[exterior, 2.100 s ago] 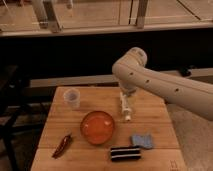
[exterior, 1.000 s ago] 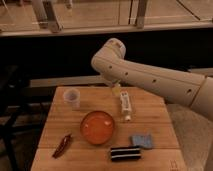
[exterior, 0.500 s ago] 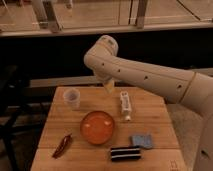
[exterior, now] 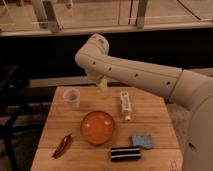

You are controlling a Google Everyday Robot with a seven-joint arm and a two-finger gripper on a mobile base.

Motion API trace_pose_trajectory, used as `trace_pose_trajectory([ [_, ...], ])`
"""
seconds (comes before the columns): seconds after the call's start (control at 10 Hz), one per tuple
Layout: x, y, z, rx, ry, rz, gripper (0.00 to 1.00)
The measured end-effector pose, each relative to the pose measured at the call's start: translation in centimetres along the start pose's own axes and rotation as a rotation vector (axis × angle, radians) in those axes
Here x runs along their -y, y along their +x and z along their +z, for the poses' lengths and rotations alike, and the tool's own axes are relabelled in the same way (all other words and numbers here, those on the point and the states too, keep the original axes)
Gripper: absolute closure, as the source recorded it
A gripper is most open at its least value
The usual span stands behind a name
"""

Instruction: Pick up the ceramic cup

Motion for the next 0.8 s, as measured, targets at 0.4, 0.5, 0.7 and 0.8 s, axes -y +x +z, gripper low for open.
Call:
trace_pose_trajectory([
  [0.4,1.8,-2.3,0.9,0.022,0.01,-0.053,0.2],
  [0.5,2.0,-2.5,1.0,0.025,0.014,-0.065,0.2],
  [0.7,2.8,-3.6,1.4,0.034,0.017,-0.094,0.2],
  [0.8,3.5,-4.6,1.7,0.04,0.018,-0.109,0.2],
])
